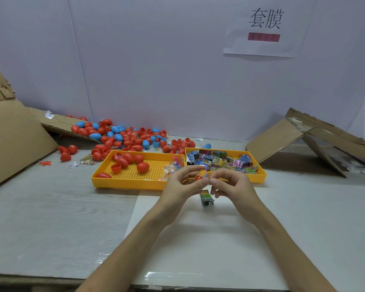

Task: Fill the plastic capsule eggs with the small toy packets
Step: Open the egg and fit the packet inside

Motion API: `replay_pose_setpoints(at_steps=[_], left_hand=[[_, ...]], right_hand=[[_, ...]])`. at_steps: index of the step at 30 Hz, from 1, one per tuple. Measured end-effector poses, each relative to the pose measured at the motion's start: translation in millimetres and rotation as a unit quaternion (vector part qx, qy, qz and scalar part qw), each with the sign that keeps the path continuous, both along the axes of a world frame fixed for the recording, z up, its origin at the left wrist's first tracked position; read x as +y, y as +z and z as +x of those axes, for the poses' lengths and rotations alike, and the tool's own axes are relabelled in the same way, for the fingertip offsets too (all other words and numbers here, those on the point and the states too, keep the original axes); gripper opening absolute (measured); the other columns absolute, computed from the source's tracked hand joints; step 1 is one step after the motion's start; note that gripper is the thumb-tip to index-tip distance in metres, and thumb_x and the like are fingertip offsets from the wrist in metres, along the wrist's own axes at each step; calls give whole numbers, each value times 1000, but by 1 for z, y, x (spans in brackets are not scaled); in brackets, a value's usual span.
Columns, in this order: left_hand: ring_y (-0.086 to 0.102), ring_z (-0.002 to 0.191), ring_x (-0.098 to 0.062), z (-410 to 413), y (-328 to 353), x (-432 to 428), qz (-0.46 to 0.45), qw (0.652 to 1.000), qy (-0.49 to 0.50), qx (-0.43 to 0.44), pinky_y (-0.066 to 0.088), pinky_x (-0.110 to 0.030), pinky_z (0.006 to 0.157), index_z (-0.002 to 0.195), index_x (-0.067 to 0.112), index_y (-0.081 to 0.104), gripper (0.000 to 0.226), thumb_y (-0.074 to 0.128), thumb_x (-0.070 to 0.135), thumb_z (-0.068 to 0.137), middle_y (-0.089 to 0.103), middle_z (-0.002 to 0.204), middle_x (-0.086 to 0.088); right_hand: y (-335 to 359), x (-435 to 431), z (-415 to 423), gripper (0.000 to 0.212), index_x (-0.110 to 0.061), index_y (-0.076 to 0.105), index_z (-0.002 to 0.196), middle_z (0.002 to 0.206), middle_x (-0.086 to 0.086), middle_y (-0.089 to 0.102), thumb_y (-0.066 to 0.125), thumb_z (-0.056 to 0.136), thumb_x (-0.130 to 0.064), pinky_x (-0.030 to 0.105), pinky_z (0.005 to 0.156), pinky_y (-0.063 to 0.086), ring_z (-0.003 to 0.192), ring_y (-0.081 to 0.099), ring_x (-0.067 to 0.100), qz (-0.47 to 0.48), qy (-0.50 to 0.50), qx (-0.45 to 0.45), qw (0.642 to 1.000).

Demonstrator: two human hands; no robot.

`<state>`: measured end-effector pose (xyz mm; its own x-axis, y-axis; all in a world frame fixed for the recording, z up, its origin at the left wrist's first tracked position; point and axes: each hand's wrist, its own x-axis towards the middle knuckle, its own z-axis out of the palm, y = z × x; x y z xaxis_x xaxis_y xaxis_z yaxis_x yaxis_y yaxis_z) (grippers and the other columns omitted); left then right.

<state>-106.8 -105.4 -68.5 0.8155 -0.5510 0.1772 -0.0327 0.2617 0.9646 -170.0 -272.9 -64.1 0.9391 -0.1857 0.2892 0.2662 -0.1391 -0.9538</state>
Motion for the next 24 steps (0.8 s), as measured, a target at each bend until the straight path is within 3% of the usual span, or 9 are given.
replay_pose_setpoints(at_steps=[5, 15, 24], left_hand=[[71, 89, -7, 0, -2, -1, 0, 1000, -9, -7, 56, -22, 74, 114, 22, 74, 47, 83, 33, 69, 77, 95, 6], [73, 96, -17, 0, 0, 1, 14, 999, -16, -43, 59, -28, 82, 105, 25, 78, 35, 83, 35, 72, 77, 103, 0], [73, 97, -13, 1, -1, 2, 17, 998, -1, -65, 56, -22, 80, 110, 26, 75, 31, 84, 19, 81, 77, 105, 4]], right_hand=[[-2, -1, 1, 26, -15, 70, 82, 69, 3, 65, 60, 95, 5, 27, 60, 54, 62, 64, 19, -22, 7, 12, 1000], [-3, 1, 3, 24, -7, 58, 83, 60, -2, 59, 50, 98, 10, 27, 59, 54, 55, 59, 15, -101, -16, 8, 995], [-1, 11, -1, 15, -12, 54, 80, 58, -4, 59, 54, 92, -4, 21, 57, 50, 55, 58, 11, -168, -62, -20, 984]])
